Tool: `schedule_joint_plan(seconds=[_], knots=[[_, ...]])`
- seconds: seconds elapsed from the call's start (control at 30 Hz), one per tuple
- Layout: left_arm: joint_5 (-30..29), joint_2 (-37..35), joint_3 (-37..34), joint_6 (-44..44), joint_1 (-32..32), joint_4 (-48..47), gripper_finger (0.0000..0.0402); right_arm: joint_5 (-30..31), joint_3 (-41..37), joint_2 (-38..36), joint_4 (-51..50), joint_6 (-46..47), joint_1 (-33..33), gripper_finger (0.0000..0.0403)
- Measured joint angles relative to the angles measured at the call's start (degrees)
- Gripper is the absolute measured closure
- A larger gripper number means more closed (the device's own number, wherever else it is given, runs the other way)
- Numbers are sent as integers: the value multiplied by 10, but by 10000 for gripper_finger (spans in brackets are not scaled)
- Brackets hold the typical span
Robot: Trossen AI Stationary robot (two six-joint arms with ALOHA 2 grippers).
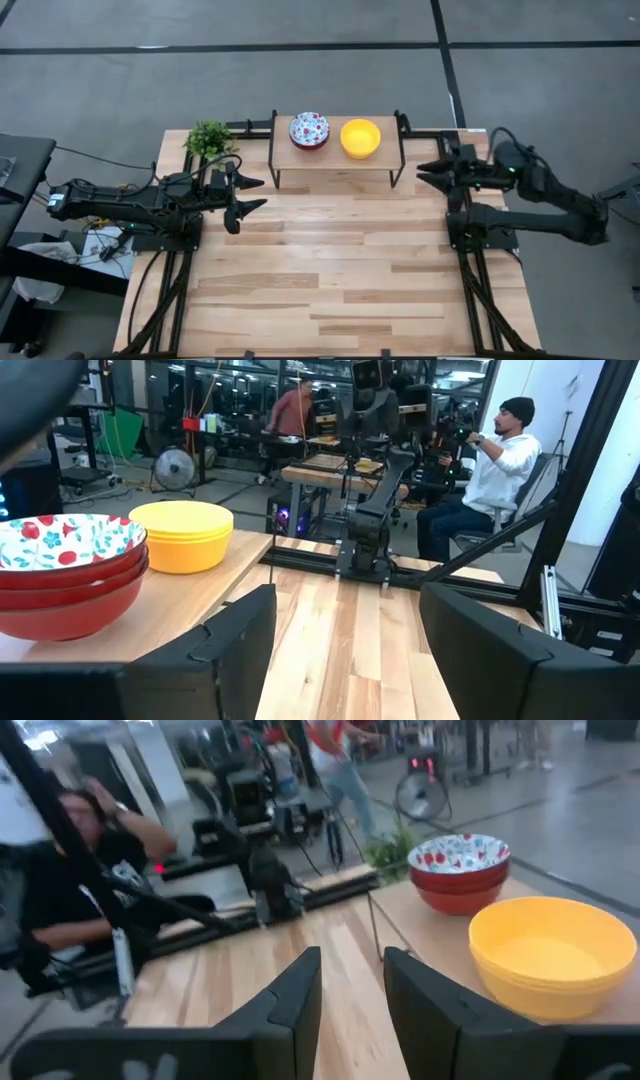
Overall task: Pick & Place Mini bowls
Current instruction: Return to Home Position
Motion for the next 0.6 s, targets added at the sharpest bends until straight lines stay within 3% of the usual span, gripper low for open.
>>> schedule_joint_plan(seconds=[0.37, 0.6], knots=[[-4, -15, -29, -4, 0, -9, 154, 15, -149, -203, 28, 93, 11, 301], [-5, -127, -96, -15, 0, 14, 156, 12, -193, -265, 31, 122, 11, 301]])
